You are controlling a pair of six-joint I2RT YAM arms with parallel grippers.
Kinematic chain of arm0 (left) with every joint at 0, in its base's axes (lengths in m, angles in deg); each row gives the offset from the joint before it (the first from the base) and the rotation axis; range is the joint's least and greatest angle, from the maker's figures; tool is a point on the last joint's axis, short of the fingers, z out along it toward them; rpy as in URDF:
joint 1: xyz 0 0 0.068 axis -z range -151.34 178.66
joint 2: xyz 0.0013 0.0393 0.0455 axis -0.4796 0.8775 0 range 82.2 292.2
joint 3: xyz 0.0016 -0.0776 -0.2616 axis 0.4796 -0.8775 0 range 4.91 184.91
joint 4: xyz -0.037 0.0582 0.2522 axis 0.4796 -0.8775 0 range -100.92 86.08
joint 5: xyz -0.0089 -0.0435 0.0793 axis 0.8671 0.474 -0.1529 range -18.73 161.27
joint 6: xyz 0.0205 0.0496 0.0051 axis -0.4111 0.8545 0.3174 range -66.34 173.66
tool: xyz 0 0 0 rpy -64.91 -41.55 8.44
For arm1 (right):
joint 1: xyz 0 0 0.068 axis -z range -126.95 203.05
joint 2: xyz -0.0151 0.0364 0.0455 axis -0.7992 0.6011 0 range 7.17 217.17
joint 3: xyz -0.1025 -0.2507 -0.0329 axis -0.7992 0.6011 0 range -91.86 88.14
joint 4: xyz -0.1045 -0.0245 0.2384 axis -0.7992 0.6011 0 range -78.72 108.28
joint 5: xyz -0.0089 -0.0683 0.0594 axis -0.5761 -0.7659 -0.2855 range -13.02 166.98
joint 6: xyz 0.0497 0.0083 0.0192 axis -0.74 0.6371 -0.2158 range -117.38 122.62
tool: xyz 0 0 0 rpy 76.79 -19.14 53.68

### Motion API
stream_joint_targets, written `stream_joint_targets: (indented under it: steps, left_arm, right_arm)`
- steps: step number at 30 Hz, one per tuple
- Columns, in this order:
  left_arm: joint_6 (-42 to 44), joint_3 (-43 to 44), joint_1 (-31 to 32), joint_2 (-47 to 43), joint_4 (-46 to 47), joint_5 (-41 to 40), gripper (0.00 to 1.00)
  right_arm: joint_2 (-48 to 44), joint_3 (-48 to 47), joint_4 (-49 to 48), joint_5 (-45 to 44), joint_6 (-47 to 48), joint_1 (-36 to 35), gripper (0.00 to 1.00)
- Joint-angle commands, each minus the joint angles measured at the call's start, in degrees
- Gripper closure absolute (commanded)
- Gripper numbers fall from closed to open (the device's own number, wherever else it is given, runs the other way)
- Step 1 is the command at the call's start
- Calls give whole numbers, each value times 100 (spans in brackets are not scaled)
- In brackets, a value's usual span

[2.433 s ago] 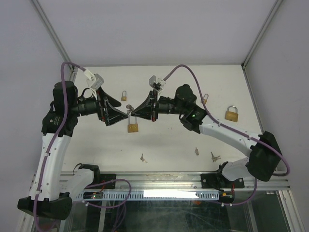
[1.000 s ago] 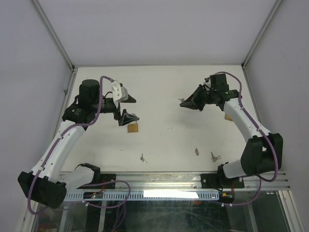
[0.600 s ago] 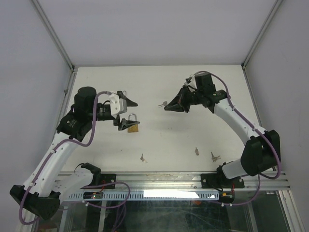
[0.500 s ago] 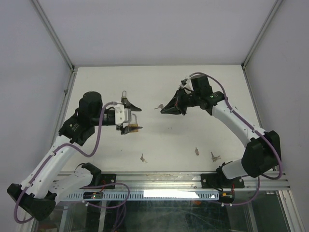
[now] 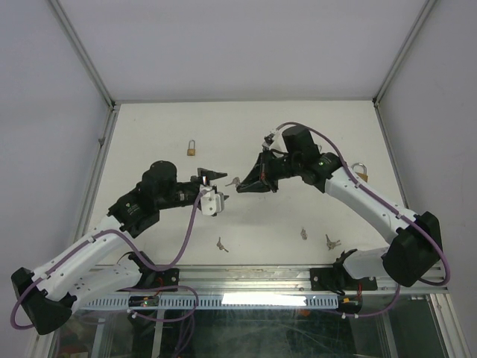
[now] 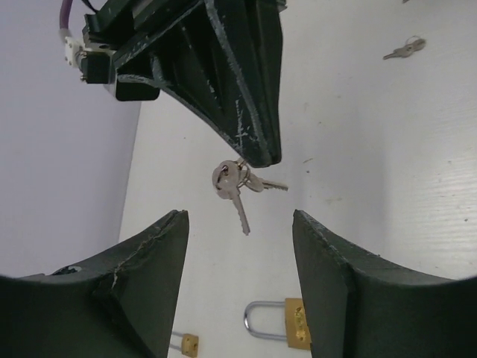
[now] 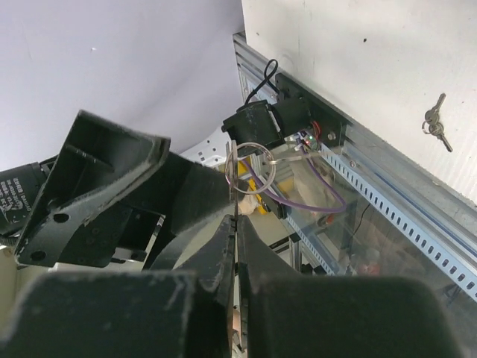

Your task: Unlock with the key

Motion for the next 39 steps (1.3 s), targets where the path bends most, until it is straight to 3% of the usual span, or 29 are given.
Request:
stream_joint_targets:
  steps: [1,5,8,9,12,17,19,23,26,27,28,29,31,32,35,37,39]
  left_arm:
    - [134,-233,11,-140,1184,-625,43]
    - [574,-352,9,-184,904,-138,42]
    - [655,-259,15,87,970,-274,42]
    - [602,-148,11,207,976,-373,45]
    - [581,9,12,338,1022,-459,68]
    - [588,25,12,328,971,-451,85]
    - [549,54,13,308,959,-423,99]
    - [218,202,11,234,944,-399,100]
    - [-9,444,14,264,324,-335,100]
    - [-175,511,16,285,74,-324,100]
    - [-403,576,14,322,-210,-303,100]
    - [-671,658,20,373,-574,-289,100]
    - [-1239,866,35,531,-1072,-272,100]
    - [-1503,988,52,631,-1290,-287,100]
    - [-2218,1428,53,946,-1976,-137,100]
    - [-2581,1803,53,1139,-2407,75,100]
    - [-2922,2141,57,1383,-2864,325,100]
  right_arm:
    - [-165,-224,-290,218,-138,-75,100]
    - [-158,-224,-416,218,-169,-83,100]
    - [-145,-239,-477,231,-197,-79,100]
    - [-141,-240,-480,237,-182,-78,100]
    - [-170,-232,-493,244,-188,-78,100]
    - [-185,-201,-553,269,-201,-83,100]
    - [-185,-178,-580,291,-218,-80,100]
    - [-201,-109,-597,352,-133,-78,100]
    - [-190,-80,-516,406,229,-70,100]
    - [-167,-98,-444,445,475,-62,94]
    - [-127,-150,-315,490,748,-57,80]
    - [-86,-253,-88,558,1133,-47,55]
    - [18,-589,847,509,2166,22,34]
    - [66,-834,1474,294,2804,74,28]
    - [51,-1581,2913,-885,4706,180,24]
    - [-278,-1443,2662,-1232,5225,190,24]
    - [-832,-753,1447,-772,5547,188,25]
